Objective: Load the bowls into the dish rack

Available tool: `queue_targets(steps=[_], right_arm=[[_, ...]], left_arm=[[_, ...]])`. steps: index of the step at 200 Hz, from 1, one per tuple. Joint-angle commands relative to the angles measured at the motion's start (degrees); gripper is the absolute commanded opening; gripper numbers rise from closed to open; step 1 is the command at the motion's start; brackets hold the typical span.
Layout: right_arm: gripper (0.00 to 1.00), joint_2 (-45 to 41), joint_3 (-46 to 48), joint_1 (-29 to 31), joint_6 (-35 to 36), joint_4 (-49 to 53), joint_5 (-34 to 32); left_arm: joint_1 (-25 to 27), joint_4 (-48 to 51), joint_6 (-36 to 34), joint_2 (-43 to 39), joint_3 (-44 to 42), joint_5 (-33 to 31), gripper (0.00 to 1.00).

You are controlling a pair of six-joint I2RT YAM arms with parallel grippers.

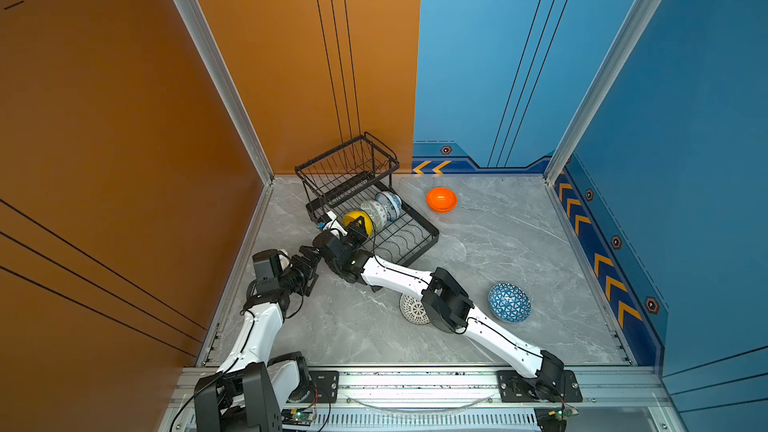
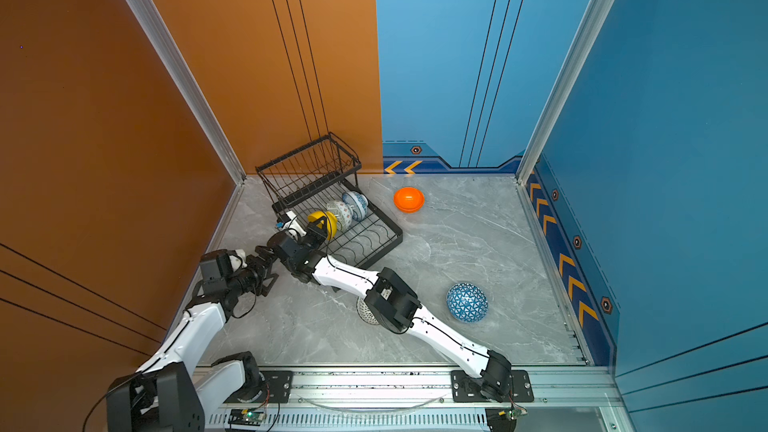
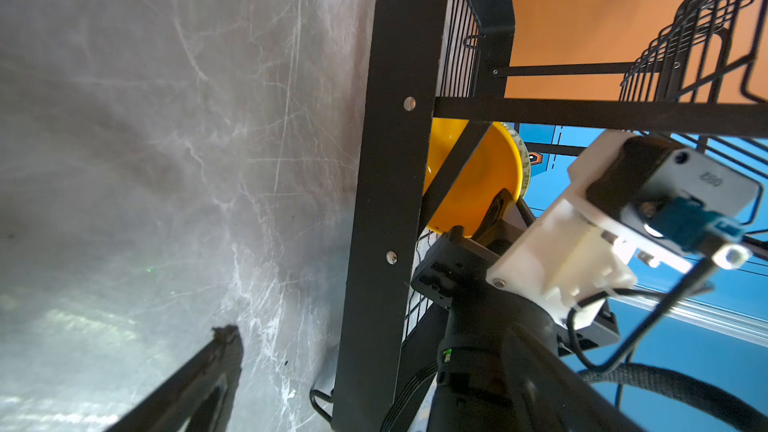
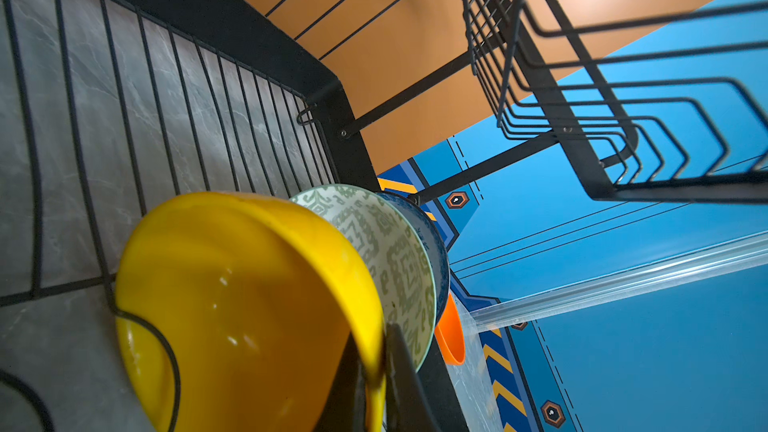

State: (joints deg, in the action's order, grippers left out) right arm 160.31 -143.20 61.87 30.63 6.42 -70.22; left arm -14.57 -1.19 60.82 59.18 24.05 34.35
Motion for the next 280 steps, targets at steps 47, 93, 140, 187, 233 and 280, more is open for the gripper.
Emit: queue_targets(steps=[47, 93, 140, 187, 233, 280], right_arm=[[0.26, 1.5, 3.3, 6.2, 3.3, 0.0, 2.3], [0.38, -2.5, 8.3, 6.5, 4.1, -3.7, 1.6], [0.47, -6.7, 12.7, 6.7, 4.4, -6.1, 0.9], [0.59, -12.0, 18.8, 6.9, 4.8, -9.0, 0.4], [0.67, -20.6, 31.2, 6.8, 4.1, -14.0, -0.5], [0.77, -30.4, 44.2, 4.9, -0.4, -13.8, -1.7]], left_arm=[[1.8, -4.0, -1.8, -0.6, 0.7, 4.0, 0.98], [1.8, -3.8, -1.5, -1.4, 0.8, 3.8, 0.98], [1.7, -2.1, -1.9, -2.5, 1.8, 3.2, 0.98], [2.1, 0.5, -3.0, -3.7, 2.9, 2.0, 0.98], [3.8, 2.4, -3.8, -4.3, 4.2, 0.1, 0.98], [5.4, 4.4, -4.1, -5.3, 5.2, -2.0, 0.98]])
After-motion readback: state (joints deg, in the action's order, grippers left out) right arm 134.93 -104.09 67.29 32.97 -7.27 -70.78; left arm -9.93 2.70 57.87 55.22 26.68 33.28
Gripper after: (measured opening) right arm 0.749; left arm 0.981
